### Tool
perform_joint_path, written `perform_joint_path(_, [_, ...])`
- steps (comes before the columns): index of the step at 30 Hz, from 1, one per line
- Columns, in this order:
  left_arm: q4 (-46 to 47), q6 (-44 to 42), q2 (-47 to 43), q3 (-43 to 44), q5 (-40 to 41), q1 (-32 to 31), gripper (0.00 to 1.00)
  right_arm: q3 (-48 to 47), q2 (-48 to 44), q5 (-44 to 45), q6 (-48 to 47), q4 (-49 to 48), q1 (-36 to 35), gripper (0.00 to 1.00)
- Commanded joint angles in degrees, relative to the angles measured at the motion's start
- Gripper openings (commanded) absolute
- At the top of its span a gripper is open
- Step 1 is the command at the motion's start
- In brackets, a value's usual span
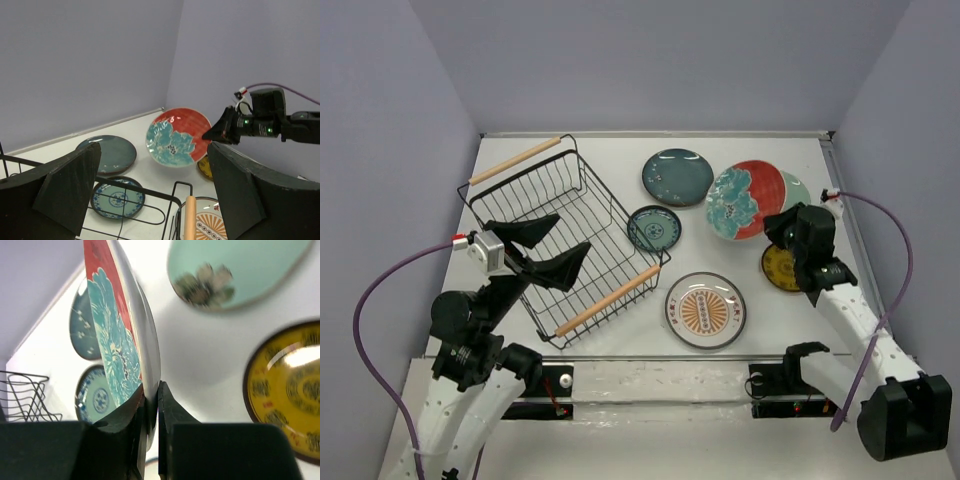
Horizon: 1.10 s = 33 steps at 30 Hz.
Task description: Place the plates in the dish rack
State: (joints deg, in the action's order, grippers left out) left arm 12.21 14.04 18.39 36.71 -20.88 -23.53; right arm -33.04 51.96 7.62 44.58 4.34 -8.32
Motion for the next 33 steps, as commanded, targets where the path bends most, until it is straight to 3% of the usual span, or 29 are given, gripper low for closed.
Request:
perform_joint_path(1, [3.17, 0.54, -0.9, 0.56, 0.49, -0.11, 0.99, -15.81, 0.94, 4.76, -8.34, -11.19, -4.06, 0.07])
perform_joint_path(7, [2.74, 0.64, -2.57, 0.73, 4.7, -0.11, 0.99, -34.96, 11.83, 10.56, -17.84, -11.02, -14.78, 0.07])
perform_joint_path(14, [-1.65, -0.94, -8.72, 1.43, 19.82, 0.15, 0.99, -54.03, 26.32, 16.54, -27.68, -12.95, -27.44, 0.07])
perform_joint_path(23, [-3.06, -1.39, -10.83, 1.96, 24.92, -0.38, 0.99, -71.62, 42.32, 20.07, -35.87, -10.32, -38.87, 0.07])
perform_joint_path(27, [-3.95, -0.25, -11.71, 2.31, 26.6, -1.34, 0.99, -80.23, 52.59, 28.83, -40.08, -8.56, -43.18, 0.07])
perform_joint_path(33, [-4.03, -0.77, -12.59, 2.31, 27.65, -2.22, 0.99, -92.72, 64.47, 35.09, -46.86, -8.29, -47.31, 0.07])
